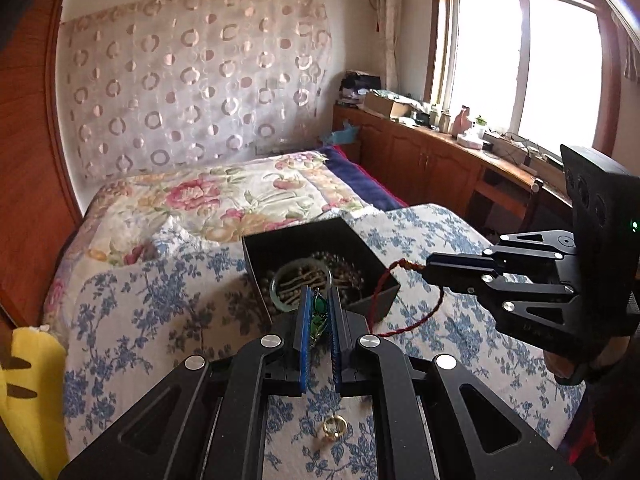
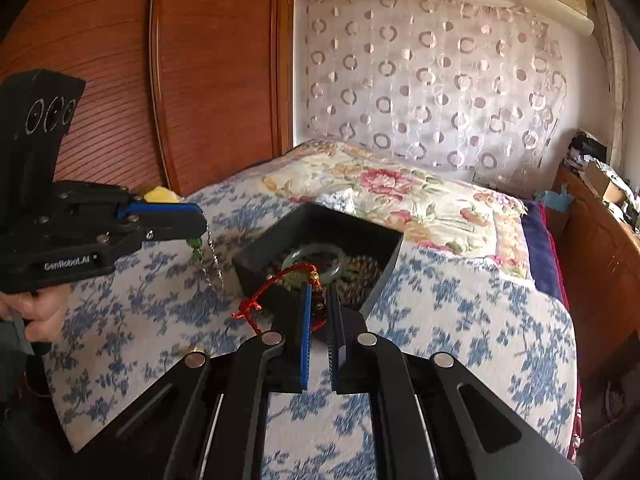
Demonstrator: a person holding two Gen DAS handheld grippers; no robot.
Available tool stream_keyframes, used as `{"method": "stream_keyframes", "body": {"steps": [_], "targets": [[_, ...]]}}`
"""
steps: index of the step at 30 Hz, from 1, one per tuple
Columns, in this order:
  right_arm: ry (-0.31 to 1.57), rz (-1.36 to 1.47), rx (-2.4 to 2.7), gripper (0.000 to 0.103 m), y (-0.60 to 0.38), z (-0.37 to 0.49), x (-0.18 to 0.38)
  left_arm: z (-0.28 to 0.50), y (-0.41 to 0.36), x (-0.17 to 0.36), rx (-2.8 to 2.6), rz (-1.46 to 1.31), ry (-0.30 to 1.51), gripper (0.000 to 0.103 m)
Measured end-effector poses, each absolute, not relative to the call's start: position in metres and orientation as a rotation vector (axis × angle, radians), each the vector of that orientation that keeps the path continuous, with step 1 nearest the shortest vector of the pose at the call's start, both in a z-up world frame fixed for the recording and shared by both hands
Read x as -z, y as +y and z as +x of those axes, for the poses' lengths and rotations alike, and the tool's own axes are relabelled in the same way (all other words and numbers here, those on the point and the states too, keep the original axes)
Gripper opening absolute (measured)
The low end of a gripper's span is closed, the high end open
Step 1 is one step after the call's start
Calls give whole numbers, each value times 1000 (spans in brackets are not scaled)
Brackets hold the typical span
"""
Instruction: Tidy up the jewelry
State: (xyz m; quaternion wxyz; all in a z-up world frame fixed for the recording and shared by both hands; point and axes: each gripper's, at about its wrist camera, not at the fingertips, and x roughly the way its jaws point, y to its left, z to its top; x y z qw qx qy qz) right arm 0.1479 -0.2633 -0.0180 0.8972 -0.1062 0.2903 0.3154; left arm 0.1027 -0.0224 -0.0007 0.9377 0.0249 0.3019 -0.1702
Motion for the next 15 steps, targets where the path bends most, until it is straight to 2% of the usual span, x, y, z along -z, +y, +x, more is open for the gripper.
{"method": "stream_keyframes", "body": {"steps": [15], "targets": [[625, -181, -658, 8, -253, 210, 27, 146, -28, -17, 334, 64, 595, 7]]}}
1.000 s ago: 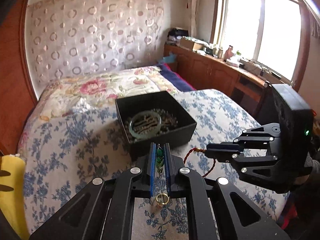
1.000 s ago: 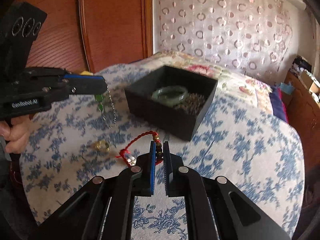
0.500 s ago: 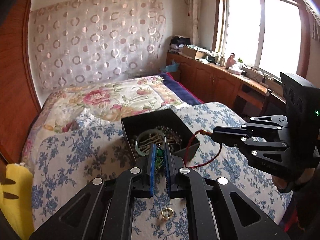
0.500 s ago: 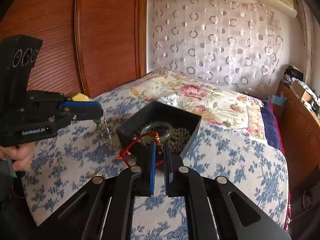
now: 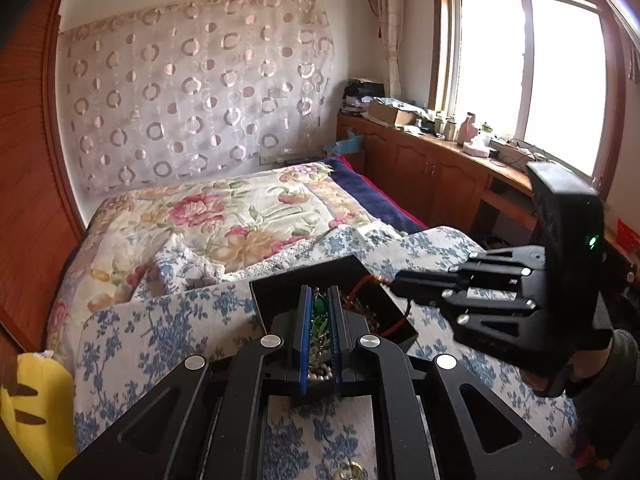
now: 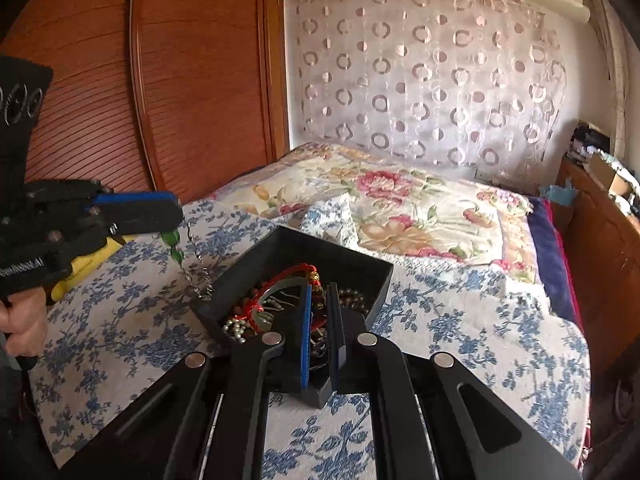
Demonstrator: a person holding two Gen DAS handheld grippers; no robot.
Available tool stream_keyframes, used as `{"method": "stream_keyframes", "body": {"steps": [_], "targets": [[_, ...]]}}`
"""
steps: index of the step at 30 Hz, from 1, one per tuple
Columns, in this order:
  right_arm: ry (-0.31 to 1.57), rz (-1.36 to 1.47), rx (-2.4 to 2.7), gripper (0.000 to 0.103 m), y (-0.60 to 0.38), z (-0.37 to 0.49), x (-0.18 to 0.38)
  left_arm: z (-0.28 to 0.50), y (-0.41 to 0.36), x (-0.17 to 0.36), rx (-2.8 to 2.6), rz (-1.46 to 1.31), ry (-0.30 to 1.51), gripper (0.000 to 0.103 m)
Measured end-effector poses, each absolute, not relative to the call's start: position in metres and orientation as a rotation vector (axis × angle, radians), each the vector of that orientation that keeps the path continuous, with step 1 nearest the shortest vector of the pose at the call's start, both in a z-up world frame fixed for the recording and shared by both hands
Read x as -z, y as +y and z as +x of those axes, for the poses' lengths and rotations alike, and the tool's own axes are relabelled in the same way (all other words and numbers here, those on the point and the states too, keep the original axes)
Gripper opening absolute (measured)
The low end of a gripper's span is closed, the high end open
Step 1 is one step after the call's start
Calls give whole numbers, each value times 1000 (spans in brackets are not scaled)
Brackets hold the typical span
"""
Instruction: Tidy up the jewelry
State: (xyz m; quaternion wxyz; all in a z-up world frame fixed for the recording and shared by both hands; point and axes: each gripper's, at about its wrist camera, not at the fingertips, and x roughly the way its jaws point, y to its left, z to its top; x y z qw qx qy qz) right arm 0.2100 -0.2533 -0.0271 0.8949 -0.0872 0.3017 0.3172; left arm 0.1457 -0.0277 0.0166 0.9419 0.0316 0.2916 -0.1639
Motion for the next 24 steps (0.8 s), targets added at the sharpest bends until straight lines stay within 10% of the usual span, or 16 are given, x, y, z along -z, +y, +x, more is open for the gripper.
{"method": "stream_keyframes", "body": {"steps": [24], "targets": [[677, -161, -701, 9, -248, 215, 53, 207, -35, 9, 337, 80, 668, 7]]}}
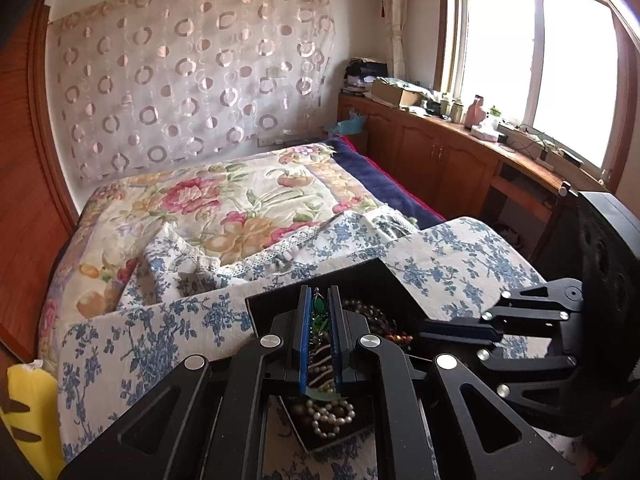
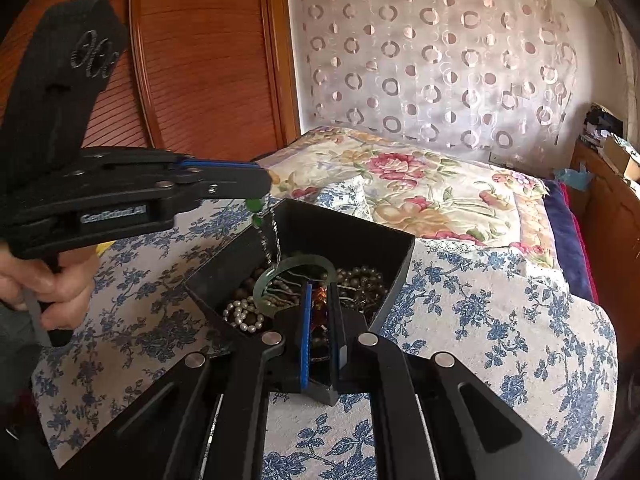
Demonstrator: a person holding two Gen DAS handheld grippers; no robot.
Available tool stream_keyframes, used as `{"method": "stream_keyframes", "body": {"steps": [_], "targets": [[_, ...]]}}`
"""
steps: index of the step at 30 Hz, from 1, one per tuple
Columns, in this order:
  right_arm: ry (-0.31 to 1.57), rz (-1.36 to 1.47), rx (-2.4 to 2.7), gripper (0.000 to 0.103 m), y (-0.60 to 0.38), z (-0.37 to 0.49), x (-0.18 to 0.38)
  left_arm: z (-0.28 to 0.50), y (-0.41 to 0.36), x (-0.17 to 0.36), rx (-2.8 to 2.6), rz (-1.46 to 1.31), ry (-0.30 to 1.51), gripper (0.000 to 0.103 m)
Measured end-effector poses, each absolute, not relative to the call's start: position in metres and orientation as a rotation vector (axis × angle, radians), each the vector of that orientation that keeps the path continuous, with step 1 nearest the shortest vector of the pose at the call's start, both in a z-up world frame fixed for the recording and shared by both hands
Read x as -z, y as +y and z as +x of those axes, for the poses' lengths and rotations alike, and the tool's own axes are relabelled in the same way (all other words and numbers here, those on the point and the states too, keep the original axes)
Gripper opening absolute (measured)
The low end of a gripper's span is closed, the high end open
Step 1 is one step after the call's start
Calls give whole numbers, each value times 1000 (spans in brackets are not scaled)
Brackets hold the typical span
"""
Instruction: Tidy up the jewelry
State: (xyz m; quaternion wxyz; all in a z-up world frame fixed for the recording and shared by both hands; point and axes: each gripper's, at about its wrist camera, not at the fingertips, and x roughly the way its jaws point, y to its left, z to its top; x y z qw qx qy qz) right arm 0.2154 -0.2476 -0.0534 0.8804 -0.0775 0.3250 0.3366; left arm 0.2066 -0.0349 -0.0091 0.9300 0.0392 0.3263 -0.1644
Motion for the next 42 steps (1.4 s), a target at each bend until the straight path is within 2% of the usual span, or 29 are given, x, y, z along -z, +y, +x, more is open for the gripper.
{"method": "stream_keyframes", "body": {"steps": [16, 29, 31, 32, 35, 37, 39, 40, 42], "targets": [[652, -147, -656, 10, -255, 217, 43, 238, -33, 25, 307, 99, 712, 7], [629, -174, -637, 10, -255, 203, 25, 235, -34, 14, 307, 122, 684, 9], [628, -179, -633, 10, -256, 198, 23, 230, -31, 12, 304, 115, 678, 24], [628, -182, -631, 10, -256, 195, 23, 227, -31, 11, 303, 112, 673, 36], [631, -192, -627, 10, -255, 187, 24, 214, -26, 9, 299, 110, 666, 40], [635, -196, -629, 10, -255, 181, 26, 204, -23, 9, 294, 108, 661, 50], [642, -200, -633, 10, -254, 174, 30, 193, -19, 10, 286, 104, 654, 64], [647, -202, -636, 10, -254, 170, 32, 185, -16, 11, 287, 97, 653, 65], [660, -207, -638, 10, -253, 165, 38, 174, -10, 14, 285, 91, 657, 74]]}}
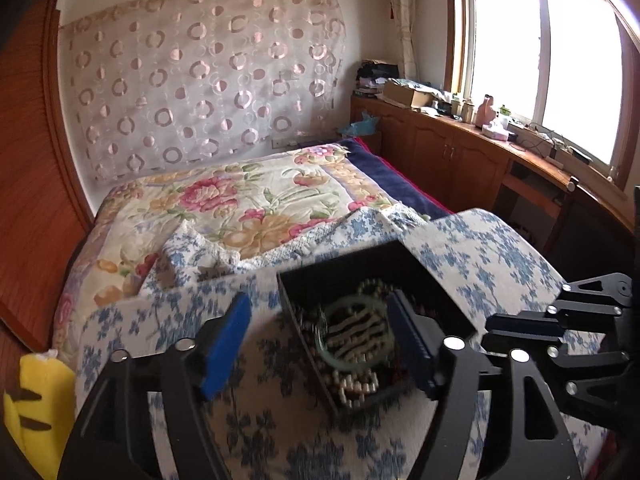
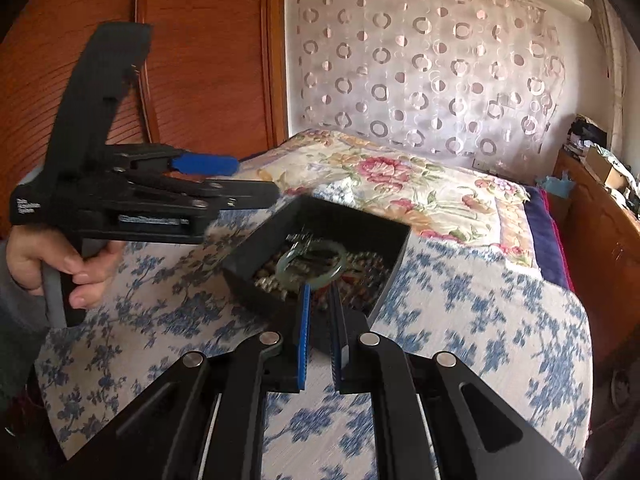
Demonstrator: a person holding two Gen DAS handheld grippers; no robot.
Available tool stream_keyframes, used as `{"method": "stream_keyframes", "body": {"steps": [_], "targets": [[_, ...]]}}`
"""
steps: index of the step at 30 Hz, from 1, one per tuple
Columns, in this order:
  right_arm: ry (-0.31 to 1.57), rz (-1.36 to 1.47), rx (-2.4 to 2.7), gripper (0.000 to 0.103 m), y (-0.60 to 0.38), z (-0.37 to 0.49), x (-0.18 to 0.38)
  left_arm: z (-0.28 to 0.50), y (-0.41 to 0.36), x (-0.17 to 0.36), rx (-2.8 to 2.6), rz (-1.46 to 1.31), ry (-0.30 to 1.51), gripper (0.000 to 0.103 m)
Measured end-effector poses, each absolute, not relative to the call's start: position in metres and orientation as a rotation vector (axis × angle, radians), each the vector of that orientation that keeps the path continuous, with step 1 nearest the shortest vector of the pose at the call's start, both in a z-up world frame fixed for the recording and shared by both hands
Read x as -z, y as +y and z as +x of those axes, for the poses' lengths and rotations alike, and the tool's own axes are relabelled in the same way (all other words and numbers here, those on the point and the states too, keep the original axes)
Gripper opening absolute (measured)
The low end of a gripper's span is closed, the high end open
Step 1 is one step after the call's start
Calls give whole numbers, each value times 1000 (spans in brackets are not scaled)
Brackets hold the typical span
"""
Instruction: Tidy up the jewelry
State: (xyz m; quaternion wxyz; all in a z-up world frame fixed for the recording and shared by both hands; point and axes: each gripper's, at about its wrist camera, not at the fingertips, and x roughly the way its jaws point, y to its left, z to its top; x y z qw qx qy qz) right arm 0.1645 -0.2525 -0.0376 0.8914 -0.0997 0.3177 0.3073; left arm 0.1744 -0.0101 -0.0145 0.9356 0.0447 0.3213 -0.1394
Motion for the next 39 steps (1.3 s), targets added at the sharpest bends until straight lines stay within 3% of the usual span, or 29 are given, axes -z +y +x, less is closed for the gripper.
{"method": "stream_keyframes", "body": {"steps": [5, 20, 39], "targets": [[703, -214, -655, 23, -248, 149, 55, 148, 1, 28, 281, 85, 672, 85], [817, -327, -730, 23, -212, 116, 98, 93, 18, 69, 268, 56, 749, 86], [834, -271, -709, 17, -236, 123, 100, 77, -8, 86, 351, 102, 812, 85]]}}
